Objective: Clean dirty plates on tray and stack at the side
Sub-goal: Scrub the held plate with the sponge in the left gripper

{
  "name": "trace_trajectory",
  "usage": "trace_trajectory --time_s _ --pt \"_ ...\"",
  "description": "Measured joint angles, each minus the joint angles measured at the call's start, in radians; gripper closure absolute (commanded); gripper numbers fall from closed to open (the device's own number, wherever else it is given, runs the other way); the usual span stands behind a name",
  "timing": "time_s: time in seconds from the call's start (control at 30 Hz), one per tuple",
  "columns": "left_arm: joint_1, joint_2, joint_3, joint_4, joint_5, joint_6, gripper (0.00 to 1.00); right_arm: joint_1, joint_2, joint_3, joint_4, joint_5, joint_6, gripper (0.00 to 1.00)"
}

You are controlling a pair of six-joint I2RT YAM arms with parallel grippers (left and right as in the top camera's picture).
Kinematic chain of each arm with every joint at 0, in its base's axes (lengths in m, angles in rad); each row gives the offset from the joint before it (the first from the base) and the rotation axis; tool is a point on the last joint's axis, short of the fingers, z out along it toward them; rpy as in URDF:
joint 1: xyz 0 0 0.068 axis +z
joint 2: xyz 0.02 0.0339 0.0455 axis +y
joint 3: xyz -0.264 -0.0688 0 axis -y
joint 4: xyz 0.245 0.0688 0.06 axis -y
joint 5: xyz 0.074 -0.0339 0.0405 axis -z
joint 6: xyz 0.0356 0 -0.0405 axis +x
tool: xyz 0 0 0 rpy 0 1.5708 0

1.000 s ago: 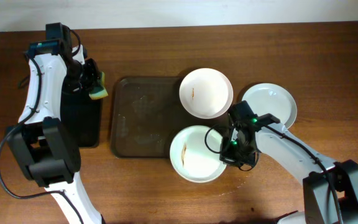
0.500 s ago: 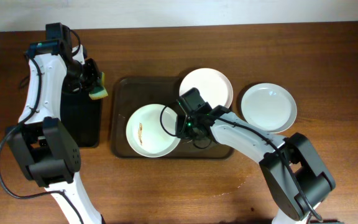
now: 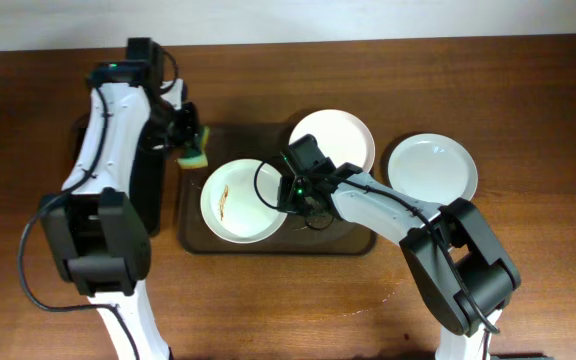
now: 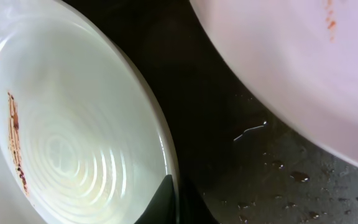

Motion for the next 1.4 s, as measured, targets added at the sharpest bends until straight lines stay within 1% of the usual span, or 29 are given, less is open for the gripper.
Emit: trace_trajectory --time_s 0.1,0.17,0.27,0.37,0.4,0.47,0.5,0.57,0.6,0.63,0.7,0.73,0.8,0.97,1.07,1.13,1.17,1.2,1.27,1.33,1.4 --pt "-0.044 0.000 -0.011 -0.001 0.000 0.048 0.99 0.000 0.000 0.000 0.000 0.000 0.000 0.96" --pt "-0.084 0.000 -0.116 0.029 -0.001 0.090 0.99 0.000 0.001 0.000 0.001 -0.003 0.000 0.96" --pt "-0.111 0.001 -0.320 0.150 -0.003 0.113 0.99 0.000 0.003 0.001 0.004 -0.008 0.000 0.96" --pt "-0.135 -0.044 -0.460 0.290 -0.012 0.135 0.99 0.000 0.004 0.001 0.000 -0.007 -0.001 0.96" --pt "-0.136 -0.050 -0.472 0.288 -0.008 0.135 0.99 0.000 0.004 0.001 -0.004 -0.007 -0.001 0.96" --pt "-0.151 -0.051 -0.498 0.142 0.056 0.135 0.99 -0.001 0.004 0.001 -0.007 -0.008 -0.006 0.96" --pt "-0.163 -0.049 -0.510 0.096 0.087 0.134 0.99 -0.001 0.004 0.001 -0.007 -0.007 -0.010 0.96" --pt "-0.166 -0.043 -0.513 0.079 0.113 0.138 0.99 -0.001 0.004 0.001 -0.008 -0.007 -0.012 0.96" --pt "-0.166 -0.043 -0.517 0.095 0.121 0.141 0.99 -0.001 0.004 0.001 -0.008 -0.007 -0.012 0.96" --pt "-0.165 -0.043 -0.522 0.132 0.123 0.143 0.99 -0.002 0.004 0.001 -0.008 0.000 -0.012 0.96" --pt "-0.167 -0.060 -0.521 0.262 0.088 0.109 0.99 -0.018 0.004 0.001 -0.002 0.017 -0.004 0.96" --pt "-0.174 -0.070 -0.518 0.344 0.020 0.058 0.99 -0.018 0.005 0.001 0.006 0.016 0.005 0.96" --pt "-0.189 -0.073 -0.516 0.452 -0.066 0.014 0.99 -0.018 0.005 0.008 0.012 0.016 0.023 0.96" --pt "-0.194 -0.061 -0.524 0.702 -0.272 -0.010 0.99 -0.016 0.005 0.023 0.027 0.004 0.030 0.96" --pt "-0.198 -0.057 -0.525 0.727 -0.280 0.000 0.99 -0.016 0.005 0.023 0.029 0.004 0.030 0.96" --pt "-0.189 -0.056 -0.523 0.723 -0.201 0.076 1.00 -0.016 0.005 0.023 0.020 0.004 0.033 0.96" --pt "-0.182 -0.056 -0.518 0.698 -0.174 0.090 0.99 -0.016 0.005 0.023 0.017 0.004 0.033 0.96" --pt "-0.171 -0.055 -0.501 0.641 -0.127 0.106 1.00 -0.016 0.005 0.023 0.012 0.004 0.033 0.96" --pt "-0.155 -0.047 -0.477 0.533 0.032 0.127 0.99 -0.017 0.005 0.023 0.011 0.004 0.029 0.96" --pt "-0.155 -0.035 -0.476 0.518 0.152 0.133 0.99 -0.017 0.005 0.023 0.011 0.004 0.029 0.96" --pt "-0.155 -0.029 -0.476 0.542 0.202 0.135 0.99 -0.017 0.005 0.023 0.011 0.004 0.028 0.96"
